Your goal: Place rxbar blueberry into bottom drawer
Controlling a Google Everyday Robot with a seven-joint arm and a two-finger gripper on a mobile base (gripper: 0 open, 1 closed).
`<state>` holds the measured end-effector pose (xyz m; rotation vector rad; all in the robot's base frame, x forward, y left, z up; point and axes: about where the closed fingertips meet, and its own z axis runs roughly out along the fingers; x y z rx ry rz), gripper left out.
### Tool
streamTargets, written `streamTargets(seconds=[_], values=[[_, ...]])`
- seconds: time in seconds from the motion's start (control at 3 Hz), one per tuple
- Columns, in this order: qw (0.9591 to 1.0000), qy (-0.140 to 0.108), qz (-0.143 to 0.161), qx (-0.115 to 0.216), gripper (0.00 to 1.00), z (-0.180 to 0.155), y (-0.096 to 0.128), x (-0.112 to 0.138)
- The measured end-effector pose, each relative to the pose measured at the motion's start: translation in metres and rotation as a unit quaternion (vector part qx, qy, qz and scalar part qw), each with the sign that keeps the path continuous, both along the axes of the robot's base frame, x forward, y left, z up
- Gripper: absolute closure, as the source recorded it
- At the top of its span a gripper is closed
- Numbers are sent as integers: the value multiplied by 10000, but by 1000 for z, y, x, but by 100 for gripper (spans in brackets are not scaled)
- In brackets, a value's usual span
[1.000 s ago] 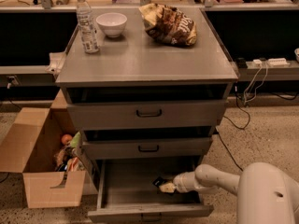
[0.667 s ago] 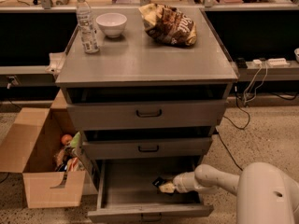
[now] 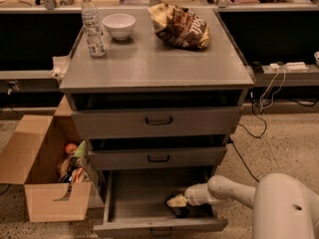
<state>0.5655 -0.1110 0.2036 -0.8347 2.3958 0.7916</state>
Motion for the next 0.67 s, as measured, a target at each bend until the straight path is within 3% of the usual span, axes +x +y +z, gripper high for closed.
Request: streamTargets(seconds=[0.67], values=[[10000,0,0,0,0,0,0,0]])
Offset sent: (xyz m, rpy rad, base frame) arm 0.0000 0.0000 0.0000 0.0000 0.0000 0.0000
